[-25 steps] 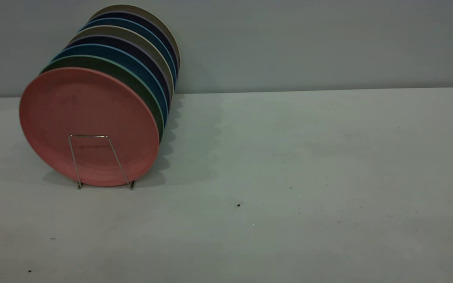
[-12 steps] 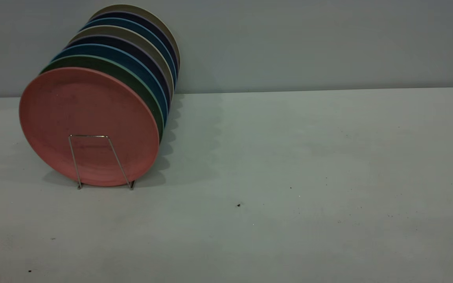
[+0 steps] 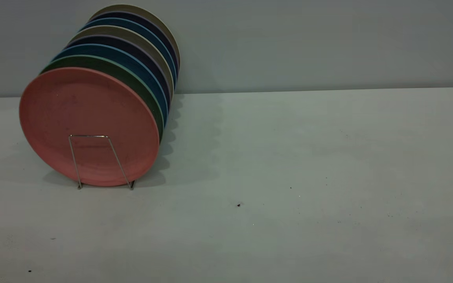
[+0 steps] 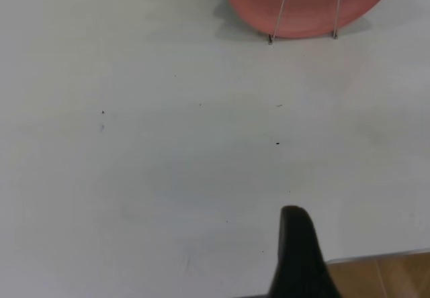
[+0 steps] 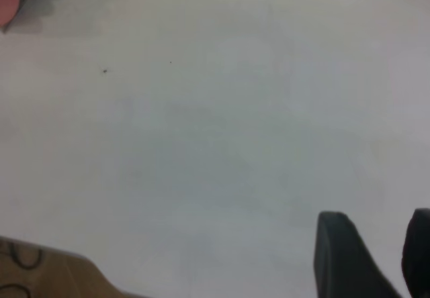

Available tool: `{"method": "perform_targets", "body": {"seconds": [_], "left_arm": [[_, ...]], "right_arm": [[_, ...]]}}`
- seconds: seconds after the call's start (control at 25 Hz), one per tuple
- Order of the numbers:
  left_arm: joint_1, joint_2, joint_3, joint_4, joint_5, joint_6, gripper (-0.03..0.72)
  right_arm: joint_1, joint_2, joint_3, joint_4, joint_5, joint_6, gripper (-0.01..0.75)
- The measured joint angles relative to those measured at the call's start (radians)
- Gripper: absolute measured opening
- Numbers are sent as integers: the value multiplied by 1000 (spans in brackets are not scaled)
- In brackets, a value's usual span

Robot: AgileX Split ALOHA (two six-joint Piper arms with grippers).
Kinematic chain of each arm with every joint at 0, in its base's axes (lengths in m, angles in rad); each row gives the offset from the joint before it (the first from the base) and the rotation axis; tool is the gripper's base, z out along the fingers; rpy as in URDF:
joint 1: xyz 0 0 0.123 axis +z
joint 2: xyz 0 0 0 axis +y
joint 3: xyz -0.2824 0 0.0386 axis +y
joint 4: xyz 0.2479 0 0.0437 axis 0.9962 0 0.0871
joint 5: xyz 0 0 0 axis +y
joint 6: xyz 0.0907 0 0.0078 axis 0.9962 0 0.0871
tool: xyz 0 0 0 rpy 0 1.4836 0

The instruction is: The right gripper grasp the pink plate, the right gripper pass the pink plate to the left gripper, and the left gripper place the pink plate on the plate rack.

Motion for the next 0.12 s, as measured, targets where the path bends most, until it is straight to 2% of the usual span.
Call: {"method": "perform_targets", "body": {"seconds": [0.12], "left_arm": [[0, 0, 0, 0, 0, 0, 515]], "right_arm": [[0, 0, 0, 0, 0, 0, 241]]}}
